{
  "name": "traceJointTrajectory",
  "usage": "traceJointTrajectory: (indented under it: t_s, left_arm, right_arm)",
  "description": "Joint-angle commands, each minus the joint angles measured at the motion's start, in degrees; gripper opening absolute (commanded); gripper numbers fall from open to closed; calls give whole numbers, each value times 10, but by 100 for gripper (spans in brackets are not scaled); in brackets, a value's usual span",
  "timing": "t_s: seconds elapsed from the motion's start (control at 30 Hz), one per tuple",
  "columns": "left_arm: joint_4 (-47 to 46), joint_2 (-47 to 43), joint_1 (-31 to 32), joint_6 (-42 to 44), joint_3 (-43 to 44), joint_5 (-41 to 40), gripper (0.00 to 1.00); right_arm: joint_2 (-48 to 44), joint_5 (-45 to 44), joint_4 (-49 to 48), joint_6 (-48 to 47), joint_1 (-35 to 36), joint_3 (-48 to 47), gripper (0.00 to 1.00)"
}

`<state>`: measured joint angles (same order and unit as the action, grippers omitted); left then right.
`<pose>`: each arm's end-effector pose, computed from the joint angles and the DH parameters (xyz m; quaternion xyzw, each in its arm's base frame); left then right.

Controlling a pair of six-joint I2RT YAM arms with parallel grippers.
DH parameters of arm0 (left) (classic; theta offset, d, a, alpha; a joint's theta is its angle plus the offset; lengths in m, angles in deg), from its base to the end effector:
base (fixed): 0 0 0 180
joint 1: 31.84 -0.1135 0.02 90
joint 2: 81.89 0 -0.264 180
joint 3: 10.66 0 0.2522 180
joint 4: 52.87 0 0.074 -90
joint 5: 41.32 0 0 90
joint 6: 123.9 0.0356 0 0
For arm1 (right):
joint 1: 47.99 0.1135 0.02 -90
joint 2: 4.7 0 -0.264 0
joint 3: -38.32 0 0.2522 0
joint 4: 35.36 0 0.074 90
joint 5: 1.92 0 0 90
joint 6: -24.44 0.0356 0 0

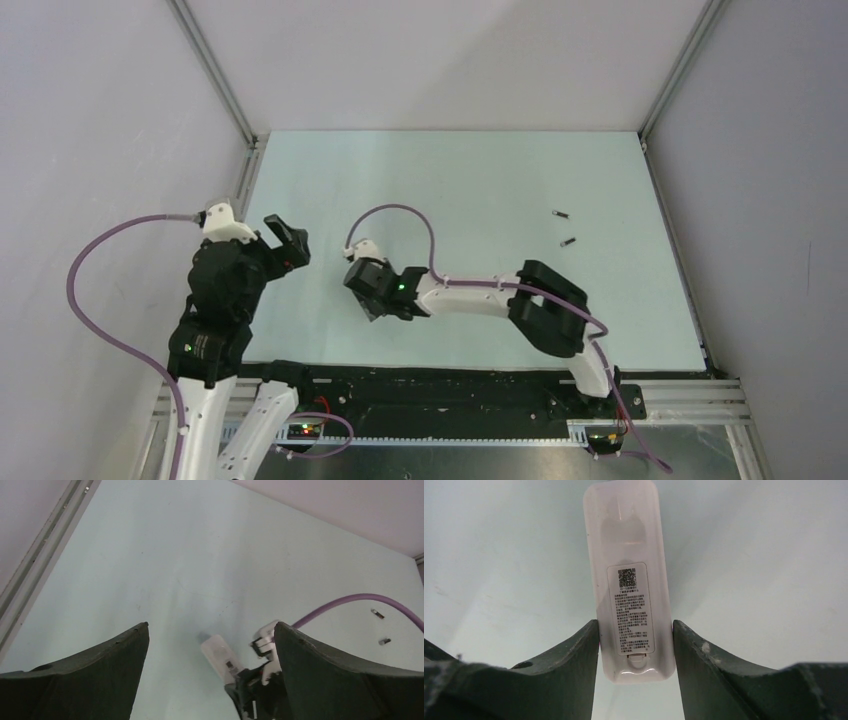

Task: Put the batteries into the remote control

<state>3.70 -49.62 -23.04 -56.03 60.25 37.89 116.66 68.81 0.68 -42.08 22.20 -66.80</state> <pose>0.0973 -0.0083 0.3784 -0.1484 0.7932 -0.0829 0.5847 0.1688 0.4338 0.1833 -0.3202 0.8780 0.1241 0.3335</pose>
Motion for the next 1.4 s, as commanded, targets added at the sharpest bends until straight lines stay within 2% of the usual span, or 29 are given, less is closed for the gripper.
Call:
traceJointTrajectory:
  t_s: [0.0,0.3,0.4,0.6,0.73,0.9,1.03,1.23,1.37]
  left_arm:
    - [-8,-5,-4,-17,8,4,98]
    - [-10,14,-4,-45,-27,60,98]
    - [-10,26,-4,-52,-36,87,98]
    - [-28,16,2,-120,-99,120,98]
    - [-42,-1,6,-158,-138,125,98]
    - [-54,-7,7,-170,-155,131,98]
    - [-58,-1,8,-169,-156,138,98]
    - [-62,-1,8,-170,-161,142,98]
    - [-66,0,9,-169,-166,148,98]
  right_arm:
    - [-93,-56,-6,16,-11,80,27]
    - [-231,-108,12,68,-11,244,27]
    - [-248,-117,13,92,-2,279,27]
    - [-288,-137,-8,136,18,347,28]
    - [-289,-121,-18,160,13,374,38]
    - [-289,-110,-24,175,13,384,59]
    - [-307,-97,-40,178,12,402,73]
    - [-387,-27,-96,179,-11,469,79]
    - [-430,4,-129,183,-42,512,72]
